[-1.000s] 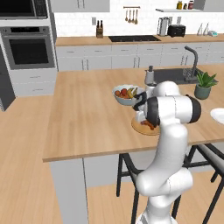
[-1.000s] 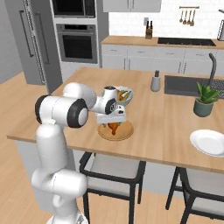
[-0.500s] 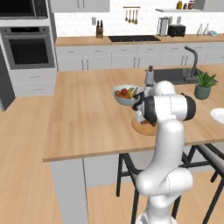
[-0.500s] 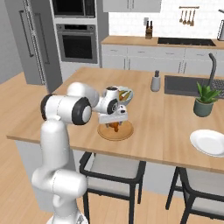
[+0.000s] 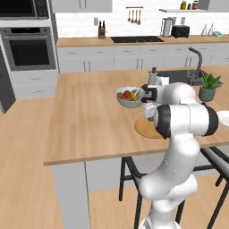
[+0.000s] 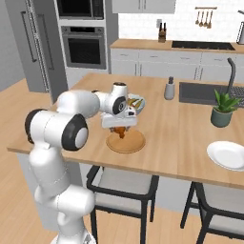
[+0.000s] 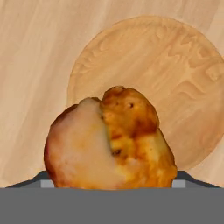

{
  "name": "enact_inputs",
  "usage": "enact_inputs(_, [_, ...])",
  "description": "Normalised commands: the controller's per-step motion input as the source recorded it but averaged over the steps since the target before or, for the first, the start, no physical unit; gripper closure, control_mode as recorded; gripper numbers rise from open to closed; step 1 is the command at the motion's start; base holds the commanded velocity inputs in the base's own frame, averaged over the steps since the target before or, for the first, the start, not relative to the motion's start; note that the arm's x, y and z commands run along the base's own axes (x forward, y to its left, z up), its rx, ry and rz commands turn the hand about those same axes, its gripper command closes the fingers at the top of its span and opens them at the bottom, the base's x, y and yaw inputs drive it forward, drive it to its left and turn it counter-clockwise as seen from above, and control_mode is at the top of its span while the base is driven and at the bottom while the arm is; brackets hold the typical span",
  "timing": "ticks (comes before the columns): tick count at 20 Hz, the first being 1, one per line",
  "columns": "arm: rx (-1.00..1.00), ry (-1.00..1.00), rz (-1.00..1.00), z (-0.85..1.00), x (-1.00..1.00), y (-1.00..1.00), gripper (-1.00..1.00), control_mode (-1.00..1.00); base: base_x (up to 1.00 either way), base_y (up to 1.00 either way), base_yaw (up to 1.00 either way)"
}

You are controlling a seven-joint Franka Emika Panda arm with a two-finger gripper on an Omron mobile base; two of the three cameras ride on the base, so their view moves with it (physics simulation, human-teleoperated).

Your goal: Pick the chicken drumstick and squash from their plates and place them in the bowl. Then put the bowl in the fridge.

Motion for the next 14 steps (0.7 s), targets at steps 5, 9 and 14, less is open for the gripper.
enact_inputs(5, [0.00,-0.10,-0.10,1.00,-1.00,0.08,1.00,-1.00,0.00,0.00,0.00])
enact_inputs(9, [0.00,-0.18,-0.18,0.94,-1.00,0.07,1.00,-1.00,0.00,0.00,0.00])
enact_inputs(14, [-0.01,-0.38,-0.12,0.43,-0.97,0.00,1.00,-1.00,0.00,0.00,0.00])
